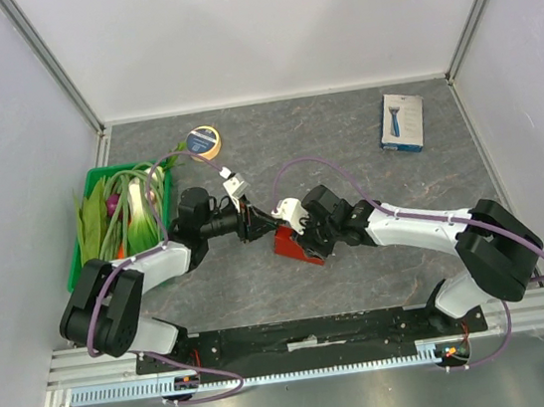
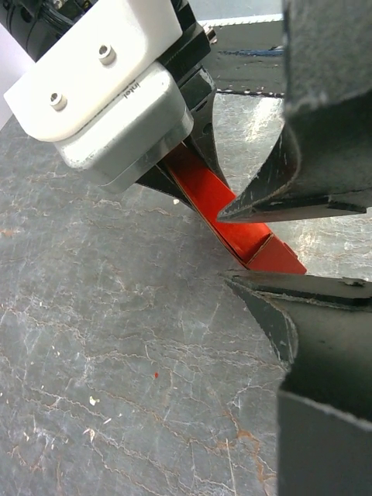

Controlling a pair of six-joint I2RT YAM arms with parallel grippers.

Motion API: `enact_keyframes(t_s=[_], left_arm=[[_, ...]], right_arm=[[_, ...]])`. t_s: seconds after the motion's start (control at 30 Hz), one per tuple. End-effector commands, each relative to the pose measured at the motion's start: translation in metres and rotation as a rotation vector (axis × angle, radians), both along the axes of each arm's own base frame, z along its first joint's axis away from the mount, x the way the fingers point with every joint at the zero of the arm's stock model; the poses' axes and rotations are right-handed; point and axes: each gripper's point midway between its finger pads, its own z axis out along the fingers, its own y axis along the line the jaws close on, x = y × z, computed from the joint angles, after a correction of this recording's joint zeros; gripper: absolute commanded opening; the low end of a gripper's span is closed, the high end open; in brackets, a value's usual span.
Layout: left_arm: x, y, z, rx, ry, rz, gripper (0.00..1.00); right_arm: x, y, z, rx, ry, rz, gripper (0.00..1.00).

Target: Fold the paper box

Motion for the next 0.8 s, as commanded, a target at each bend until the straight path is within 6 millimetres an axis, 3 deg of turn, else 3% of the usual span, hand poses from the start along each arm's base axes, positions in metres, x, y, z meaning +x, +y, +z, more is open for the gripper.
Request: enact_keyframes(t_s=[0.0, 0.23, 0.77], left_arm=[[0.004, -0.003, 0.012, -0.002, -0.092, -0.042, 0.35], [0.003, -0.001, 0.009, 0.021, -0.108, 0.001, 0.31], [-0.001, -0.001, 0.000, 0.071, -0.099, 0.019, 0.35]], right_arm=[[0.004, 0.008, 0.007, 0.013, -0.016, 0.021, 0.26], [0.004, 0.009, 0.007, 0.018, -0.016, 0.023, 0.26], [0.003, 0.008, 0.006, 0.019, -0.011, 0.023, 0.25]])
